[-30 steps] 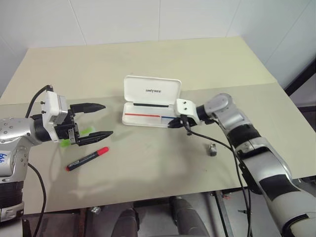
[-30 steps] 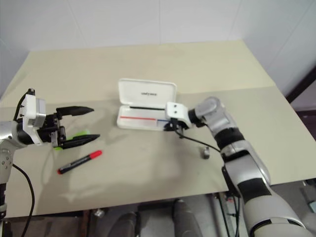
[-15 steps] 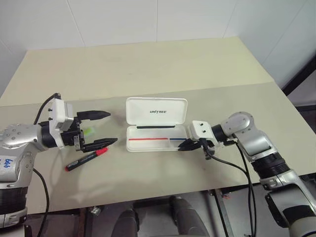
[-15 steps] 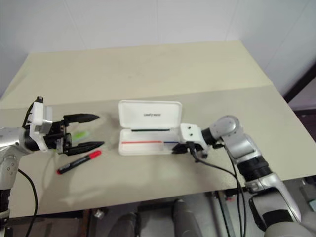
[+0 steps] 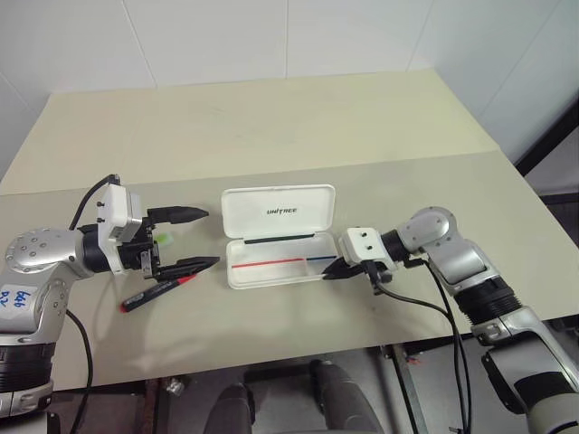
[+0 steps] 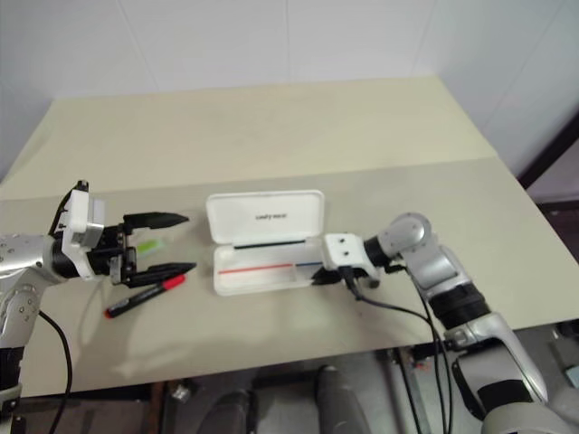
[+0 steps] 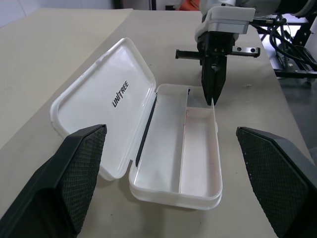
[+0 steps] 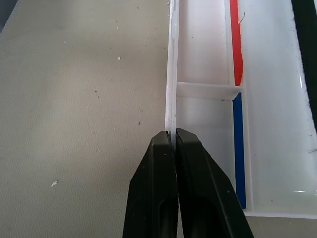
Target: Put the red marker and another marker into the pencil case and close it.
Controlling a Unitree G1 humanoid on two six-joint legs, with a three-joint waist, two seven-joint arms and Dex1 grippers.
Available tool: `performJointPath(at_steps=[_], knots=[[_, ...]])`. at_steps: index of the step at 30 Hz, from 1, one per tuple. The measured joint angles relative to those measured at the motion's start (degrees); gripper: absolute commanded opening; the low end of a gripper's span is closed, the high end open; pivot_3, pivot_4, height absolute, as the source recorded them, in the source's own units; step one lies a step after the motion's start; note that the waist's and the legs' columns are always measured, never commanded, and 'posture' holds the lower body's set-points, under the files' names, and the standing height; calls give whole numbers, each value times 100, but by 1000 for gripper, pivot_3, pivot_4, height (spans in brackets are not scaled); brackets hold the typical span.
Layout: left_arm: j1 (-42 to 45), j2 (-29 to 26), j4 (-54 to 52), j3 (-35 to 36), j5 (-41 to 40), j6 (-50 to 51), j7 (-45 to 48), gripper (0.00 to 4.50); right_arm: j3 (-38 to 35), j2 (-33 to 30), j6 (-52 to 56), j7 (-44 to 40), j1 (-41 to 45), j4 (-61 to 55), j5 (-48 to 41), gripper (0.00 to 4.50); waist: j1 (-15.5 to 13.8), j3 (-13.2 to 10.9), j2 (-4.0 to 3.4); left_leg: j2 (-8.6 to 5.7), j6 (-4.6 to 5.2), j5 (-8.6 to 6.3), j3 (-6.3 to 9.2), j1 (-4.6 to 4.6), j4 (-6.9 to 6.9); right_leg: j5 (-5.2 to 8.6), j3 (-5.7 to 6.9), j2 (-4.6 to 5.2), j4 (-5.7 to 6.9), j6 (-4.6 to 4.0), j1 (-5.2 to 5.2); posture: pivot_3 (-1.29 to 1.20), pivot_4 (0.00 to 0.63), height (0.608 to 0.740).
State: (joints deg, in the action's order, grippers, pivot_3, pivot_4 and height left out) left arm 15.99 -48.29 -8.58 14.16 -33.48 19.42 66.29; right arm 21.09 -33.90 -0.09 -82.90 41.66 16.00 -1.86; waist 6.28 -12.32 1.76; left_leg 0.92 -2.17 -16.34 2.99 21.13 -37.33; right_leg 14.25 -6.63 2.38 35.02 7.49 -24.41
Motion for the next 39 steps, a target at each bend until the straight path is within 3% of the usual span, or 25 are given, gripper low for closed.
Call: performJointPath(at_steps=[1,4,7,39], knots=[[0,1,-3,0,0,0,-3,4500,0,3,7,7,0,-1,6,24,-1,0,0,0,3,3,0,0,0,0,0,0,0,-3,0,0,150,740],[-1,2,-6,0,0,0,-15,4500,0,7,46,83,-1,-12,52,710,-7,0,0,-1,9,8,1,0,1,0,-1,-2,0,-4,0,0,150,740],[-1,3,-8,0,0,0,-21,4500,0,11,56,125,-4,-12,102,1693,-15,0,0,0,10,8,1,2,6,-1,0,-2,0,0,-3,0,150,740],[-311,-137,-3,117,140,-242,-27,4500,-295,-142,1126,380,-75,-1257,-513,1693,-144,-1,-2,2,0,1,4,11,27,3,7,0,-7,3,-18,0,150,740]])
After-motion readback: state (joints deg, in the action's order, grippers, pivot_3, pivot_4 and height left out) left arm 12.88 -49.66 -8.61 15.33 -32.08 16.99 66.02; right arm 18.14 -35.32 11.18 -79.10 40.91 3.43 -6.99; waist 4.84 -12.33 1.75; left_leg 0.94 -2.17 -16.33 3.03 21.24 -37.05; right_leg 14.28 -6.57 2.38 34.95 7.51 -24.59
